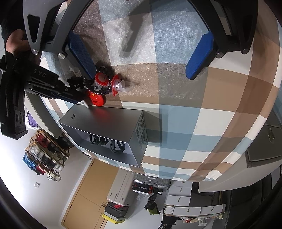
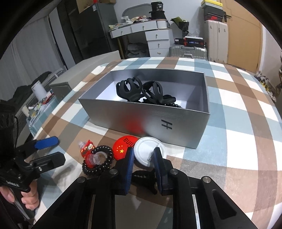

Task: Organize jewelry
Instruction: 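Close the right tool on the white badge and lift it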

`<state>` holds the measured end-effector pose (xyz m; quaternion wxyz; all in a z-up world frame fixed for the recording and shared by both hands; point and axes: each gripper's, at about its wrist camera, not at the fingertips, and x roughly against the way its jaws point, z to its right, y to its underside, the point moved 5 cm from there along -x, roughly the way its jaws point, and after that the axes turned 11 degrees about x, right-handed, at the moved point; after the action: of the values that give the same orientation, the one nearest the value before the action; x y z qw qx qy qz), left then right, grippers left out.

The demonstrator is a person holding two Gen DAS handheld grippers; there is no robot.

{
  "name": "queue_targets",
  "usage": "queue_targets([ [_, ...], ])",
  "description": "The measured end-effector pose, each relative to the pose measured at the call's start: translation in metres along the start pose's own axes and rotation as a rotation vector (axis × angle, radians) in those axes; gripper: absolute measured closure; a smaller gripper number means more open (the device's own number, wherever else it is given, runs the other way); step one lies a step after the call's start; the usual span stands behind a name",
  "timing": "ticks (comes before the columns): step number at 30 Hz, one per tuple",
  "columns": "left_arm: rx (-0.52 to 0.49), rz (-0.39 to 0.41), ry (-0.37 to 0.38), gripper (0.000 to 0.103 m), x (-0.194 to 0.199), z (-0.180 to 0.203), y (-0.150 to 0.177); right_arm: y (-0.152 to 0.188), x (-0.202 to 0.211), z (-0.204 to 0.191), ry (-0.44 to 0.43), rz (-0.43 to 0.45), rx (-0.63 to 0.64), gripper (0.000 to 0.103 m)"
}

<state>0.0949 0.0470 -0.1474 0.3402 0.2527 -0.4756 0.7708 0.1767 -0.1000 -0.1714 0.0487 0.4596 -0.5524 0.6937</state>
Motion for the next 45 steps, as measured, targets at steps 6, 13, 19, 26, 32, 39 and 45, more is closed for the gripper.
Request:
queue_targets([
  [6, -0.006, -0.004, -0.011, 0.003, 0.000, 0.001, 0.001, 0.000, 0.013, 0.005, -0.049, 0.056, -0.053, 0.083],
  [13, -0.030, -0.023, -0.029, 0.003, -0.003, 0.005, 0.002, 0.002, 0.032, 0.005, -0.104, 0.126, -0.083, 0.083],
  [19, -0.056, -0.047, -0.017, 0.003, -0.009, 0.012, -0.007, 0.005, 0.042, 0.007, -0.129, 0.169, -0.106, 0.083],
  [26, -0.048, -0.106, 0.050, 0.004, -0.019, 0.015, -0.012, 0.006, 0.053, 0.007, -0.145, 0.209, -0.095, 0.083],
  [32, -0.031, -0.139, 0.103, 0.025, -0.021, 0.018, -0.013, 0.007, 0.050, 0.011, -0.164, 0.219, -0.105, 0.083],
  [39, -0.058, -0.166, 0.112, 0.066, -0.024, 0.020, -0.015, 0.007, 0.053, 0.010, -0.181, 0.240, -0.098, 0.083],
  [45, -0.104, -0.165, 0.077, 0.075, -0.023, 0.022, -0.011, 0.007, 0.051, 0.011, -0.180, 0.235, -0.099, 0.096],
])
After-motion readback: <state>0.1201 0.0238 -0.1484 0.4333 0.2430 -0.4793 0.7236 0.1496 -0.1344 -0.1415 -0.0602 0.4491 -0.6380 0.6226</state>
